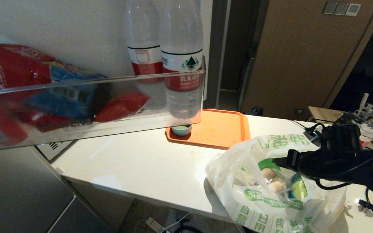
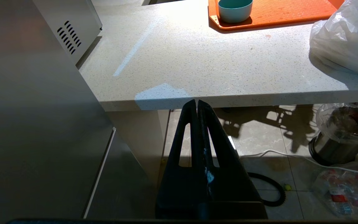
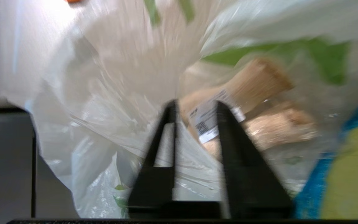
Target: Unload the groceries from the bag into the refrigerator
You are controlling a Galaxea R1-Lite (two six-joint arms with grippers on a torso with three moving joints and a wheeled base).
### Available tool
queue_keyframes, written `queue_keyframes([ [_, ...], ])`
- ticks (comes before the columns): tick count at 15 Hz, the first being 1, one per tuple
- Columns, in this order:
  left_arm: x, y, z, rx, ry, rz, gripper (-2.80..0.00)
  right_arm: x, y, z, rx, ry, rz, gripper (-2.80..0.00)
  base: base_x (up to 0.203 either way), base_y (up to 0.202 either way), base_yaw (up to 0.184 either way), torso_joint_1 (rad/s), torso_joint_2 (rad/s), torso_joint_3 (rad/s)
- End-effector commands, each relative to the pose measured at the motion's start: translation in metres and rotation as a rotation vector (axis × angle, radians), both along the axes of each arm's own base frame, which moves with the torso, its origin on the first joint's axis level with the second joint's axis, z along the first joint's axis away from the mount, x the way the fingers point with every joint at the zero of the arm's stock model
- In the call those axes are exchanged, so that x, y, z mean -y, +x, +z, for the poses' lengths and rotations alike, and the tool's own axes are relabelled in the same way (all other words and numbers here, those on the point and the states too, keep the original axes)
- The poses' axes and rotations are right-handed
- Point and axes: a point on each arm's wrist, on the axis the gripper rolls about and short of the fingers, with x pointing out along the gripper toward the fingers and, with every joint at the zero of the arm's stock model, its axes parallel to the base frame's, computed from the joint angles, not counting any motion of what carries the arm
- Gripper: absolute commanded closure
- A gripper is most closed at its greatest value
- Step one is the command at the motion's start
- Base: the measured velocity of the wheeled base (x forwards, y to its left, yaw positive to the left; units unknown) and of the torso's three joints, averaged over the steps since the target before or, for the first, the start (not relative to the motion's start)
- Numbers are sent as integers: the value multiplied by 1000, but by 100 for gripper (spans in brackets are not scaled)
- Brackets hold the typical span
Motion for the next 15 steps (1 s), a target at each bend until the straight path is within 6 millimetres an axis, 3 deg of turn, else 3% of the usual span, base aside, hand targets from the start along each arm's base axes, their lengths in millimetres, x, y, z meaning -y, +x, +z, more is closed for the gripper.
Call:
queue_keyframes([
  [1,0,0,0,-2,-1,1,0,-7,6,-15,-48,0,19,-280,0,0,0,0,0,0],
  [6,0,0,0,-3,-24,7,0,-6,16,-28,-82,-5,15,-280,0,0,0,0,0,0],
  [12,0,0,0,-8,-41,7,0,3,33,-2,-181,65,-68,-280,0,0,0,0,0,0],
  [15,0,0,0,-6,-41,7,0,17,36,-13,-226,63,-77,-280,0,0,0,0,0,0],
])
